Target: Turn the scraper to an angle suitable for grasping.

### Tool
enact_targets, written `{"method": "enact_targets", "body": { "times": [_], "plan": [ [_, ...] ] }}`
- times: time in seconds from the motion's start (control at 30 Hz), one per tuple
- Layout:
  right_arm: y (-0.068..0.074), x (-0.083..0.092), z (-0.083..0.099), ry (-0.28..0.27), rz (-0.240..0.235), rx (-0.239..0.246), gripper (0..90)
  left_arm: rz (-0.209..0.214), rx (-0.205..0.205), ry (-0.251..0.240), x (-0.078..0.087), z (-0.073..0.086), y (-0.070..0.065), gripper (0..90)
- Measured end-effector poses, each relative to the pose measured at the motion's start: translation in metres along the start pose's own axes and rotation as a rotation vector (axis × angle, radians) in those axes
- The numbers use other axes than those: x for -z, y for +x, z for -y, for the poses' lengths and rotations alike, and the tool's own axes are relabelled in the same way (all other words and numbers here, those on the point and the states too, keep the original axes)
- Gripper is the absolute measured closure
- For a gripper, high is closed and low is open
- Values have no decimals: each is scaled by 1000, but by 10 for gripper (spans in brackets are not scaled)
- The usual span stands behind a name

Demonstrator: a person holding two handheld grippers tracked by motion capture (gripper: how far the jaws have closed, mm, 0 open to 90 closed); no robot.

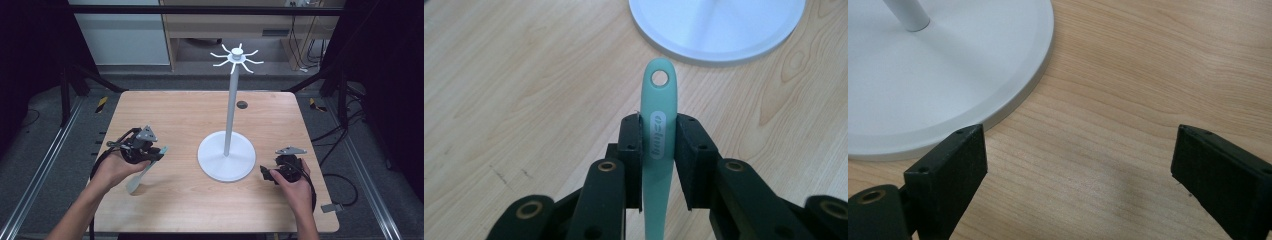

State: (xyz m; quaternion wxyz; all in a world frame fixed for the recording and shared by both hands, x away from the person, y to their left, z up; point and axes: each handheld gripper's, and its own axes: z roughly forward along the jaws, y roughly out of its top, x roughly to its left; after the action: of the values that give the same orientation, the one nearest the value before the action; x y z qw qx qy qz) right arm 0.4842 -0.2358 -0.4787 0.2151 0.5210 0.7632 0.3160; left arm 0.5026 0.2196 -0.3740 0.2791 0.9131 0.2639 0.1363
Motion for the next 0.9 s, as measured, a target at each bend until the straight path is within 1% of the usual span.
{"method": "enact_targets", "body": {
  "times": [0.03,0.07,0.1,0.13,0.2,0.23,0.27,0.33,0.5,0.67,0.7,0.73,0.77,0.9],
  "plan": [
    [0,0,0,1,1,3,83,-7,5,-17,6,-2,1,742],
    [0,0,0,1,1,3,83,-7,5,-17,6,-2,1,742],
    [0,0,0,2,4,6,83,-11,9,-39,11,-5,2,742],
    [0,0,0,2,4,7,83,-14,11,-50,14,-7,2,742],
    [0,0,0,1,5,7,82,-14,11,-59,16,-9,2,742],
    [0,-1,0,2,5,8,82,-22,10,-74,20,-13,2,742],
    [0,-1,0,2,6,9,82,-21,9,-79,21,-15,2,742],
    [0,-1,0,2,7,9,83,-23,9,-88,21,-17,2,742],
    [0,0,0,2,5,7,82,-24,0,-113,22,-29,-2,742],
    [0,-1,0,0,4,8,82,-16,-25,-129,22,-41,-8,742],
    [0,-1,0,-1,3,8,82,-10,-34,-138,22,-46,-11,742],
    [0,-1,0,-1,3,8,83,-10,-34,-138,22,-46,-11,742],
    [0,-1,0,-1,3,8,83,-8,-37,-148,22,-50,-13,742],
    [0,-1,0,0,4,10,82,-9,-41,-167,22,-56,-16,742]
  ]
}}
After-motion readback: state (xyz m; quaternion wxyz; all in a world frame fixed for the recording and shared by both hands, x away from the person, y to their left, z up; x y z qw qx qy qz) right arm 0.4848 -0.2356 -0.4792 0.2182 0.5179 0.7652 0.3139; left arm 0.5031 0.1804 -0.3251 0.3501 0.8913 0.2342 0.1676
